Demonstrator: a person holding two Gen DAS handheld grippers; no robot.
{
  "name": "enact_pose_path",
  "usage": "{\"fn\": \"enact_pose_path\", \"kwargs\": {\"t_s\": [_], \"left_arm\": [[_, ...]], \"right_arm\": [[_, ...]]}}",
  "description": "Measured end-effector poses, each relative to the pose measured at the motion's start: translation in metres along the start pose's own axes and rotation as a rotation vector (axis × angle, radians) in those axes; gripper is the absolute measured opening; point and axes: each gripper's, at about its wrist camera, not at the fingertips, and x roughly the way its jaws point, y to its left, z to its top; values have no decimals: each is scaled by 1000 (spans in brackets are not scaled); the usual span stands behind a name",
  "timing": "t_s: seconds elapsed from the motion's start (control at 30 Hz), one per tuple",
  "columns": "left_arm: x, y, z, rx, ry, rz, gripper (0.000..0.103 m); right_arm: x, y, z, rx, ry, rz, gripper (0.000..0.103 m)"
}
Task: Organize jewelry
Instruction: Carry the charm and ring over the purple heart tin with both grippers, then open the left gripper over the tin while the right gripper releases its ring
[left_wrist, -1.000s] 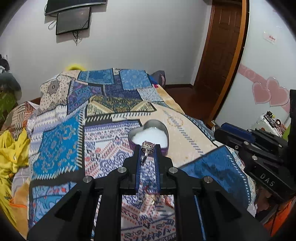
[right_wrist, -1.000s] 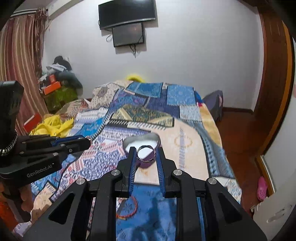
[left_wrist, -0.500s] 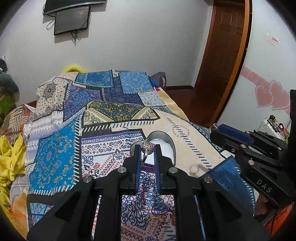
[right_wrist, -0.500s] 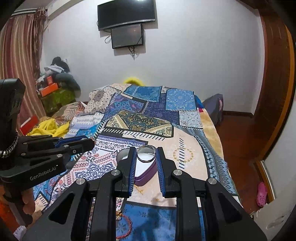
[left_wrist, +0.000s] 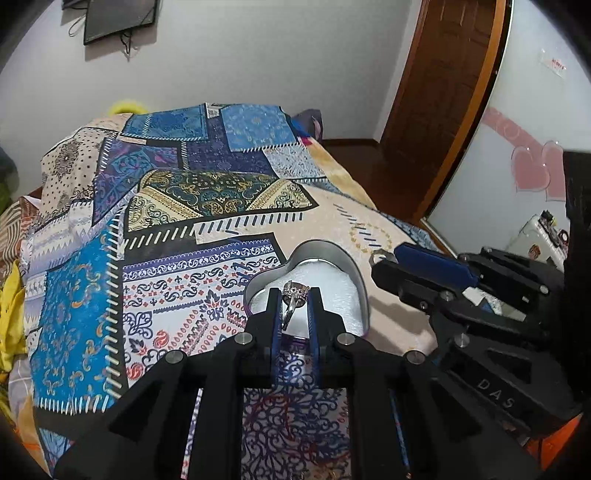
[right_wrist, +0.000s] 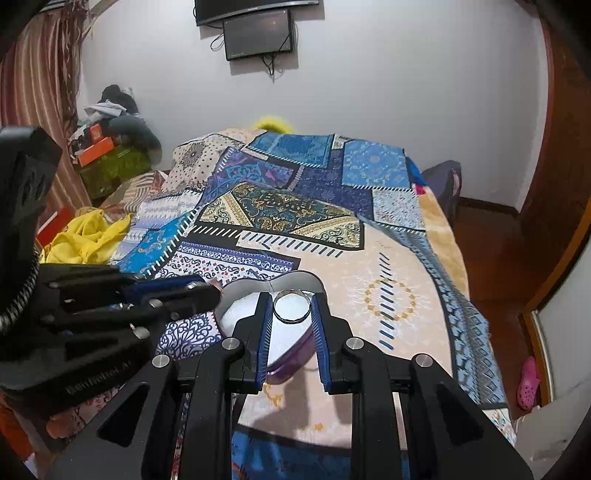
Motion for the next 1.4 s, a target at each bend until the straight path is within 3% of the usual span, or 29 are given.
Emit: {"fn": "enact_pose_path", "kwargs": {"t_s": [0.5, 0.77, 1.17, 1.4], "left_arm": [[26, 4, -1, 0, 70, -37, 12], [22, 5, -1, -6, 59, -32, 12], [-27, 4, 1, -6, -7, 13, 13], [-58, -1, -4, 2, -34, 43, 20]], "right_arm": [[32, -12, 2, 54, 130, 71, 19], [28, -15, 6, 56, 137, 76, 19], [-1, -9, 8, 26, 98, 37, 21], [-31, -3, 7, 18, 57, 0, 23]]}}
